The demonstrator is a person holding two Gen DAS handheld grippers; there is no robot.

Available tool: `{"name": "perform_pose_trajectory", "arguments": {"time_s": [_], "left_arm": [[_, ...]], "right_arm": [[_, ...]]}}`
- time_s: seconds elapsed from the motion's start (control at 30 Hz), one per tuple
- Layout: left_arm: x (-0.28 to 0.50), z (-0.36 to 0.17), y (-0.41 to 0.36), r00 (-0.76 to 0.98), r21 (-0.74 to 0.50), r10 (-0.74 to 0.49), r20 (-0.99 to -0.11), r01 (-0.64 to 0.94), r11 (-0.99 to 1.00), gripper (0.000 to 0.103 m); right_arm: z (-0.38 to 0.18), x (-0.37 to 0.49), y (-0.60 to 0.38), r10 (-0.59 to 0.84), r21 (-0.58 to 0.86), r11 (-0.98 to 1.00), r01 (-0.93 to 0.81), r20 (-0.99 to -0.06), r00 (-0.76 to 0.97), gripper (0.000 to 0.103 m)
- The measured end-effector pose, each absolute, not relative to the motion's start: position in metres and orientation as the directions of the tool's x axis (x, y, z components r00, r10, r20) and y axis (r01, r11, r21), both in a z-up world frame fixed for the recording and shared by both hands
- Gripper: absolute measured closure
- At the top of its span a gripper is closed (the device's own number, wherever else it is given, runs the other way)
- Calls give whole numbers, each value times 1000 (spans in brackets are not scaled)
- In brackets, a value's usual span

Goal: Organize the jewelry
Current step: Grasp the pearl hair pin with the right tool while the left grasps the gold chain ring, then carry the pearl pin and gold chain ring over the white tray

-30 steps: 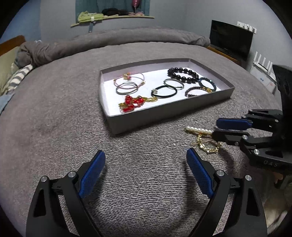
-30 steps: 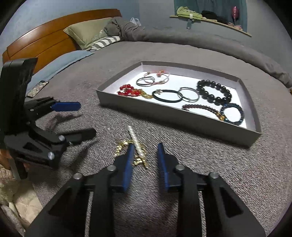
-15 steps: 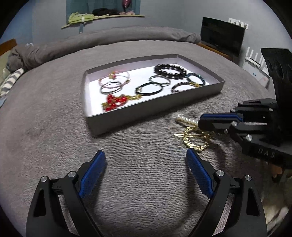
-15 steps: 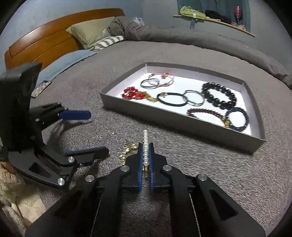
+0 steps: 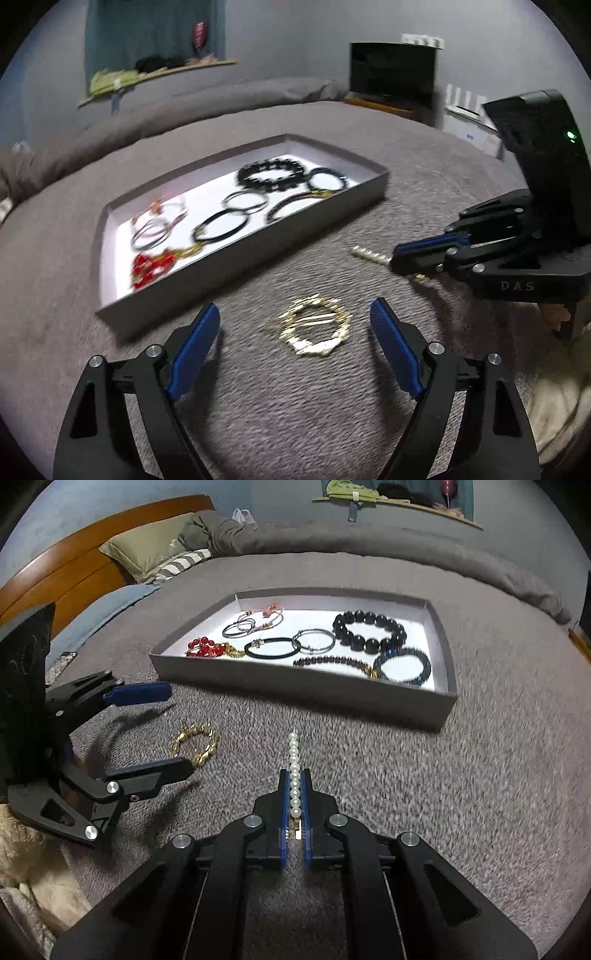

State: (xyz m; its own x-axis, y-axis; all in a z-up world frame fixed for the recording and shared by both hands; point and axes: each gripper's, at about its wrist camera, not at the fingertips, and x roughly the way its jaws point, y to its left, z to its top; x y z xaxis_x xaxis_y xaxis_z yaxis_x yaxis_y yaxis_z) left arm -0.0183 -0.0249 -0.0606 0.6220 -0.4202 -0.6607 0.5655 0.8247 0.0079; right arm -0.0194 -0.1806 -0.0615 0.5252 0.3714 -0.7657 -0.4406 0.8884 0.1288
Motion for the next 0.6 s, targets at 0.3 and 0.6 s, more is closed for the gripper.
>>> {"name": "perform_pose_trajectory", "arguments": {"time_s": [0.3,0.6], "left_arm": [[-10,-73,-35,576,11,-421,-701,599,801,42],[-17,-72,-31,568,6,-428,-703,607,795,49]], "right_arm": [[-61,-20,-181,389,149,883,-446,-763,517,96],[-63,-22,-178,375,121,882,-455,-766,522,95]]}}
